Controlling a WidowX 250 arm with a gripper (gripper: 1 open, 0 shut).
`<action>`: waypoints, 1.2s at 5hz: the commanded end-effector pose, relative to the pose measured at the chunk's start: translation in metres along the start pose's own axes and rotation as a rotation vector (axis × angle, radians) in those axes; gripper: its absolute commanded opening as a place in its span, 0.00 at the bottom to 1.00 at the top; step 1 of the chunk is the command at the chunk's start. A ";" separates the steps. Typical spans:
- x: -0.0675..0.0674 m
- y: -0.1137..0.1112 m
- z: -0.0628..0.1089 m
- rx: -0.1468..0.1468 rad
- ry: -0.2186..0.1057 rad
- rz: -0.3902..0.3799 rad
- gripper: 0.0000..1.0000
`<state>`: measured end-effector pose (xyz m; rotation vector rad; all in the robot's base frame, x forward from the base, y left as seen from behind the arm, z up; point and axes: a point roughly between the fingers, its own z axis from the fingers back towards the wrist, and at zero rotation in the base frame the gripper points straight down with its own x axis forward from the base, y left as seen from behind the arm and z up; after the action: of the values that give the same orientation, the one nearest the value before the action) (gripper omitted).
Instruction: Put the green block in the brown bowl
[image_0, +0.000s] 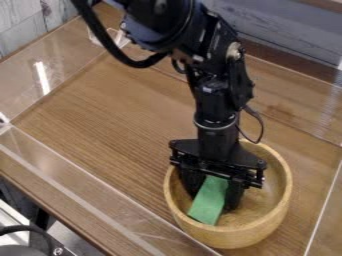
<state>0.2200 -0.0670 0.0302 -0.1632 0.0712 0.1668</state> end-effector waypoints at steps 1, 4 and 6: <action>0.001 -0.002 0.005 -0.010 -0.012 -0.007 0.00; -0.002 -0.003 0.020 -0.015 0.003 -0.006 0.00; -0.003 -0.003 0.029 -0.022 0.006 -0.004 0.00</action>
<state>0.2077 -0.0657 0.0447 -0.1673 0.1406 0.1599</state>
